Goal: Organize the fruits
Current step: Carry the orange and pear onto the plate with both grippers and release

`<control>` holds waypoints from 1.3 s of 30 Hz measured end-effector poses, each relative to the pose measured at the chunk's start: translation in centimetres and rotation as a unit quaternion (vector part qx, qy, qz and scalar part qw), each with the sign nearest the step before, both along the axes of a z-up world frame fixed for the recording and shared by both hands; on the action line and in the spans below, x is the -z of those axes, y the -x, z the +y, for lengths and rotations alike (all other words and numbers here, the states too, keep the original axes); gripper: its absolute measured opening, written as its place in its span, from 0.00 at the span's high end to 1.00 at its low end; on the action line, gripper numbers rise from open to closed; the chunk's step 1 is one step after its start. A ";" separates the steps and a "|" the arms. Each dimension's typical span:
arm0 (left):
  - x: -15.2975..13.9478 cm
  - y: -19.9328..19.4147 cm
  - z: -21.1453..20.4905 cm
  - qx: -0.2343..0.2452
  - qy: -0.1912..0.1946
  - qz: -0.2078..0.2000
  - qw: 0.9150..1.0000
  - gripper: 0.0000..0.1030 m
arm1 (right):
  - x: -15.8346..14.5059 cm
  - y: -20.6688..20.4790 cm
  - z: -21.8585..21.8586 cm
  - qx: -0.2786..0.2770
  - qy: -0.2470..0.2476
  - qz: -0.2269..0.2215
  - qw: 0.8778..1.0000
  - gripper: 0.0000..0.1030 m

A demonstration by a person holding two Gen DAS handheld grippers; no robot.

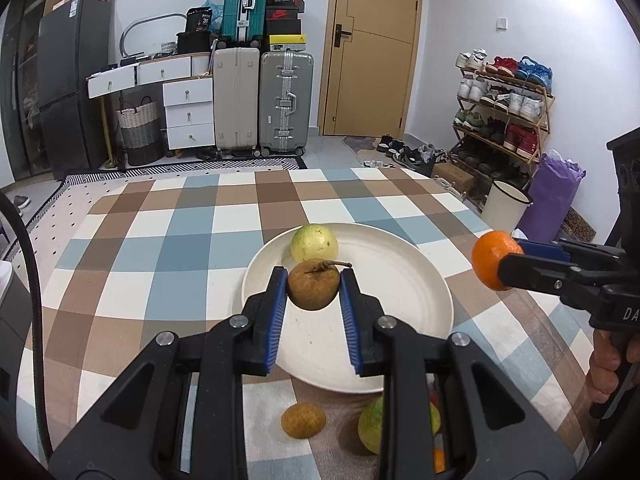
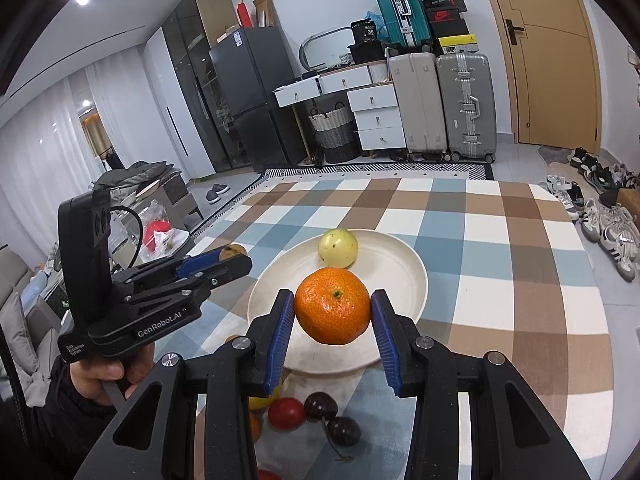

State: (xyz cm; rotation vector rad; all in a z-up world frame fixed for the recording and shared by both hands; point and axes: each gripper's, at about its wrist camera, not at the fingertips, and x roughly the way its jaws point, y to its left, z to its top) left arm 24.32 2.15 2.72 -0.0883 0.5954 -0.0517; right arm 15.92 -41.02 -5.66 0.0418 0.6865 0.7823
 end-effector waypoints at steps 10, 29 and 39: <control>2.8 -1.8 0.5 -0.011 0.003 0.019 1.000 0.77 | 1.8 -2.0 1.4 -0.005 -0.002 0.010 1.000 0.61; 4.7 -2.9 0.4 -0.014 0.000 0.038 0.999 0.77 | 6.5 -5.0 1.8 0.009 0.002 0.044 0.999 0.61; 5.0 -3.4 0.5 -0.014 0.002 0.051 0.999 0.77 | 7.1 -6.0 2.6 0.027 0.010 0.048 0.998 0.61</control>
